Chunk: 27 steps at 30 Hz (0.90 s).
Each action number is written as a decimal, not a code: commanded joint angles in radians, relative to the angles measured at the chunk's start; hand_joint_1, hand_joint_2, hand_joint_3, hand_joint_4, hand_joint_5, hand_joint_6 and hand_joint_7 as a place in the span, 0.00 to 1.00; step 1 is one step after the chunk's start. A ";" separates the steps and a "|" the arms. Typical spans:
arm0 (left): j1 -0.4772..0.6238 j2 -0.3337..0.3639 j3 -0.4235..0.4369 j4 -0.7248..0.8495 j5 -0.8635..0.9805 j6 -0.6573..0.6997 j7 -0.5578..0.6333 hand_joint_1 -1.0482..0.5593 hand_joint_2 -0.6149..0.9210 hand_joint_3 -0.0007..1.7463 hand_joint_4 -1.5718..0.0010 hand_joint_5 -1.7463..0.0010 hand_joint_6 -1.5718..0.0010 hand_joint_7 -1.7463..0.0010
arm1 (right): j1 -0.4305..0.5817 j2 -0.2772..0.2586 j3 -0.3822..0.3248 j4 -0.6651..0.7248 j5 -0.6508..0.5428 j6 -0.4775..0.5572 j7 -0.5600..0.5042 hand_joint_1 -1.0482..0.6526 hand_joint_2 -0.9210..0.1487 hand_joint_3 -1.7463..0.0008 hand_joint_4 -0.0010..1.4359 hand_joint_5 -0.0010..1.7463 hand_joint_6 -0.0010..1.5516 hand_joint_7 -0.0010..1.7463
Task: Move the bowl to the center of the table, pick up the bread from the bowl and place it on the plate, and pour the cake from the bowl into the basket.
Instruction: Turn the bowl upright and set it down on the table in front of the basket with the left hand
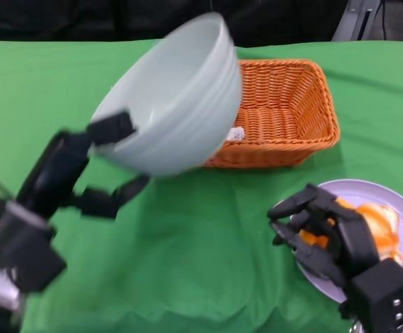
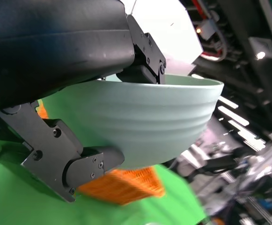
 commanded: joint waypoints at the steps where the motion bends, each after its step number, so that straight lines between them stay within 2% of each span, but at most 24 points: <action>1: 0.032 0.062 0.024 -0.015 0.133 -0.091 0.151 0.72 0.66 0.74 0.52 0.03 0.48 0.18 | -0.012 -0.011 -0.027 -0.040 0.029 0.002 -0.007 0.52 0.00 0.88 0.53 0.78 0.43 0.65; 6: 0.075 0.134 0.036 -0.015 0.351 -0.165 0.373 0.69 0.62 0.79 0.49 0.05 0.43 0.23 | -0.008 -0.016 -0.055 -0.116 0.028 0.057 -0.028 0.52 0.00 0.87 0.53 0.77 0.43 0.63; 9: 0.092 0.171 0.022 -0.028 0.456 -0.175 0.497 0.69 0.60 0.80 0.45 0.13 0.41 0.28 | -0.006 -0.015 -0.062 -0.155 0.031 0.086 -0.027 0.52 0.00 0.88 0.53 0.76 0.45 0.61; 12: 0.118 0.208 -0.006 -0.076 0.588 -0.150 0.641 0.67 0.60 0.79 0.44 0.12 0.39 0.29 | 0.003 -0.017 -0.059 -0.199 0.026 0.113 -0.030 0.51 0.00 0.87 0.54 0.76 0.45 0.61; 17: 0.147 0.256 -0.096 -0.135 0.745 -0.093 0.860 0.66 0.59 0.79 0.48 0.01 0.38 0.29 | 0.027 -0.013 -0.048 -0.261 0.012 0.137 -0.039 0.51 0.00 0.86 0.54 0.77 0.45 0.61; 19: 0.154 0.281 -0.142 -0.152 0.787 -0.078 0.925 0.65 0.60 0.78 0.47 0.04 0.39 0.28 | 0.041 -0.007 -0.043 -0.296 0.009 0.163 -0.044 0.50 0.00 0.86 0.54 0.76 0.45 0.61; 21: 0.157 0.306 -0.190 -0.160 0.816 -0.069 0.971 0.63 0.62 0.72 0.48 0.05 0.41 0.27 | 0.052 -0.003 -0.040 -0.323 0.006 0.179 -0.047 0.49 0.00 0.87 0.55 0.76 0.46 0.61; 23: 0.158 0.328 -0.236 -0.166 0.839 -0.059 1.011 0.65 0.63 0.72 0.49 0.07 0.42 0.27 | 0.058 -0.003 -0.038 -0.340 0.003 0.181 -0.048 0.51 0.00 0.87 0.55 0.76 0.46 0.60; 27: 0.159 0.359 -0.317 -0.175 0.868 -0.045 1.082 0.66 0.61 0.71 0.44 0.16 0.40 0.31 | 0.072 -0.001 -0.038 -0.380 0.018 0.216 -0.039 0.50 0.00 0.86 0.53 0.77 0.45 0.60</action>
